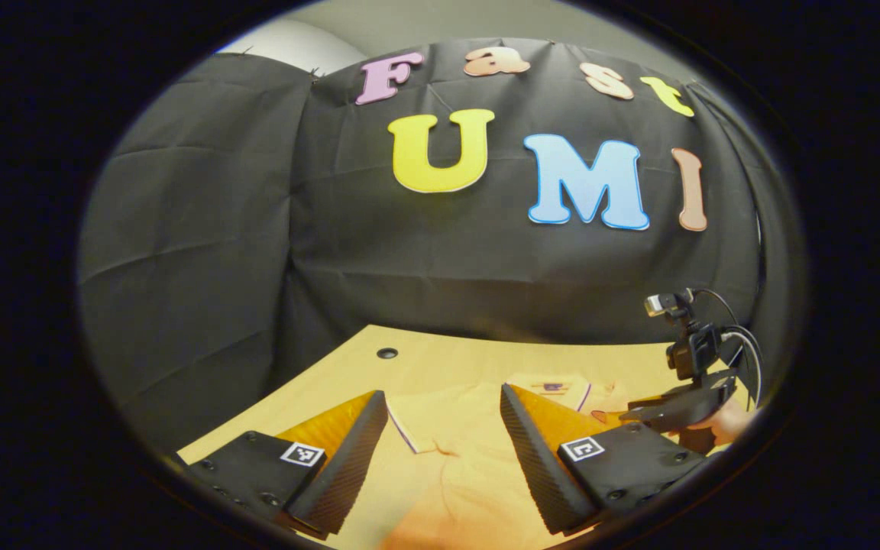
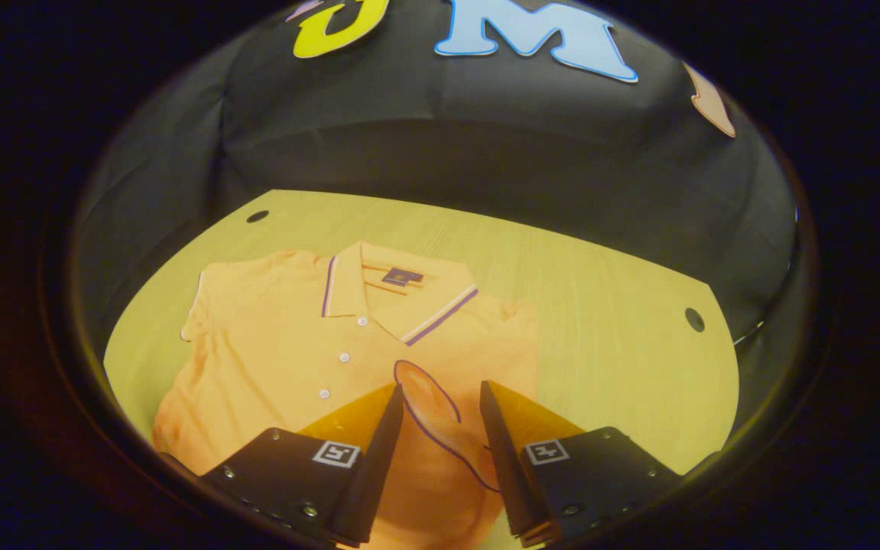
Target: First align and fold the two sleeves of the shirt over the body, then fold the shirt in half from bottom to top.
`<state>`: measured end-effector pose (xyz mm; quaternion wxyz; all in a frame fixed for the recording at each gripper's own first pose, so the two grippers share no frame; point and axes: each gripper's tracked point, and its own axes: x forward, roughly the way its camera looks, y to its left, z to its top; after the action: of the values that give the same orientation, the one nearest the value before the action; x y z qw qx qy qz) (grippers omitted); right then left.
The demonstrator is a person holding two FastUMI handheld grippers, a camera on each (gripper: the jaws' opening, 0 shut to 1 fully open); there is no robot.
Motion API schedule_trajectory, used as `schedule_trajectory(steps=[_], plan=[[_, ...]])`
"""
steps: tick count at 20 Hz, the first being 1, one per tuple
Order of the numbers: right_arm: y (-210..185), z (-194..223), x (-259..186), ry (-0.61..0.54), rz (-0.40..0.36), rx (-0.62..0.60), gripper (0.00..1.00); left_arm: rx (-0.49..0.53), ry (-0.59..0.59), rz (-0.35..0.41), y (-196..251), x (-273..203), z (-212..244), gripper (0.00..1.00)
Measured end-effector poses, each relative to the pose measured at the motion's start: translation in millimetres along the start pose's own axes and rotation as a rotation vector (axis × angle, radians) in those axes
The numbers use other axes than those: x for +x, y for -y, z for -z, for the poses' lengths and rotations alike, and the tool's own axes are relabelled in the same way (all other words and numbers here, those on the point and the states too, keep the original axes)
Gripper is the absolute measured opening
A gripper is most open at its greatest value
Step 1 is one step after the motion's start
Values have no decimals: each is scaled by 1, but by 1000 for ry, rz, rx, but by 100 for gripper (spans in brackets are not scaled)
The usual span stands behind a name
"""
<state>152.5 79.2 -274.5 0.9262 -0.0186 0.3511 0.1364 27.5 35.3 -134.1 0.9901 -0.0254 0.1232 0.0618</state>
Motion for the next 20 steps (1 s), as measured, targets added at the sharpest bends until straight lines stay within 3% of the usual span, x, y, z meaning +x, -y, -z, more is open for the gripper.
schedule_trajectory(steps=[1,2,6,13,20], plan=[[-2,-2,-6,9,5,4,68,-4,-6,11,-1,4,2,99],[-2,-4,-10,15,15,8,81,-6,-12,20,-4,9,5,99],[-5,-13,-39,49,62,35,94,-17,-37,48,-18,28,17,97],[-27,-31,-116,176,144,94,94,11,-151,103,-46,85,64,96],[-49,-27,-169,237,201,156,94,-8,-248,105,-70,141,105,99]])
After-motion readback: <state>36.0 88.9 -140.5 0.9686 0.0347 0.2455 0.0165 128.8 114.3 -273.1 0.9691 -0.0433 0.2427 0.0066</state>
